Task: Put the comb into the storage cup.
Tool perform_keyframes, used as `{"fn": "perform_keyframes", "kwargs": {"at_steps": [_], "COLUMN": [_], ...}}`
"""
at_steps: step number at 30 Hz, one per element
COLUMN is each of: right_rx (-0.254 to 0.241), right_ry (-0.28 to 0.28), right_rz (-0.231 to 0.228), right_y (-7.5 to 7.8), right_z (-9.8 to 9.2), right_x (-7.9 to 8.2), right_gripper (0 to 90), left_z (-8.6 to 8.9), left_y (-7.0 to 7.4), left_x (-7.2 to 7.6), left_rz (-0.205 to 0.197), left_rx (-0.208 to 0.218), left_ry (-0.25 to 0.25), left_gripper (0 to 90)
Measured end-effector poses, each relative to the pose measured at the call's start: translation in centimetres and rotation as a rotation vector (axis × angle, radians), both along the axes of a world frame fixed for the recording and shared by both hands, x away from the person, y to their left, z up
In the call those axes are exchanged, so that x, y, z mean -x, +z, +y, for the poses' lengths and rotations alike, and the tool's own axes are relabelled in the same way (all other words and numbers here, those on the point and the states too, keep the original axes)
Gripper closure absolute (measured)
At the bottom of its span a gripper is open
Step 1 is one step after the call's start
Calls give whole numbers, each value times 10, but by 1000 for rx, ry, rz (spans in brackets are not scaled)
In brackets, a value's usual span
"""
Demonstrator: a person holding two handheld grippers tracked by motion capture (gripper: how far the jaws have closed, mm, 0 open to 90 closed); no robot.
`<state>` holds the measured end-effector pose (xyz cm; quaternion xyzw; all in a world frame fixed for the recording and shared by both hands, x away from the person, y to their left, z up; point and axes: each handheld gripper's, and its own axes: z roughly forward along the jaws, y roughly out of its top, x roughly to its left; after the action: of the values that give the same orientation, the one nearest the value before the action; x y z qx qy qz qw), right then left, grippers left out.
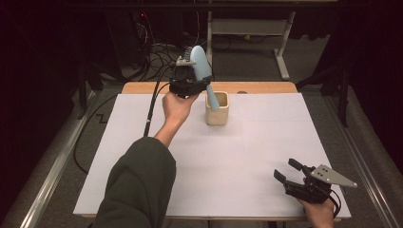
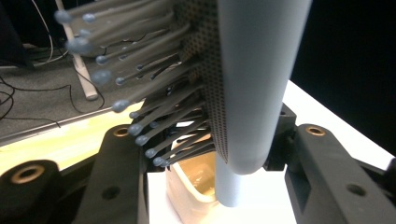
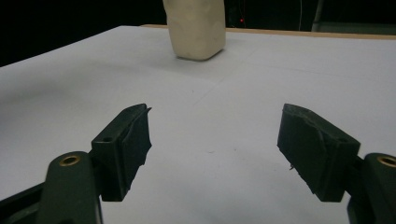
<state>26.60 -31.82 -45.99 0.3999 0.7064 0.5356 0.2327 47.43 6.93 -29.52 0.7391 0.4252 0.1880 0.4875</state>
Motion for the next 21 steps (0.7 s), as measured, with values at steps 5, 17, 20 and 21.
{"fn": "perform_keyframes", "kwargs": {"at_steps": [5,17,20,21], "right_rx": [1,-8,-8,-10], "right_ry": [2,1,1,1], "right_rz": [-2,-5,-4,-2], "right_y": [0,1,0,0], "right_z": [0,-1,-1,-1], "right_x": [0,0,0,0], "right_gripper": [259,259,259,259], "left_z": [-1,-9,-9,-10], "left_y": [-1,-3,-4,-5], "left_x": [-4,-11,-13,-14], "left_rz": [1,-8,-4,-2], "left_rx": [4,-10,-5,-5], "left_ry": [14,29,33,38], "left_gripper": [554,553,552,552]}}
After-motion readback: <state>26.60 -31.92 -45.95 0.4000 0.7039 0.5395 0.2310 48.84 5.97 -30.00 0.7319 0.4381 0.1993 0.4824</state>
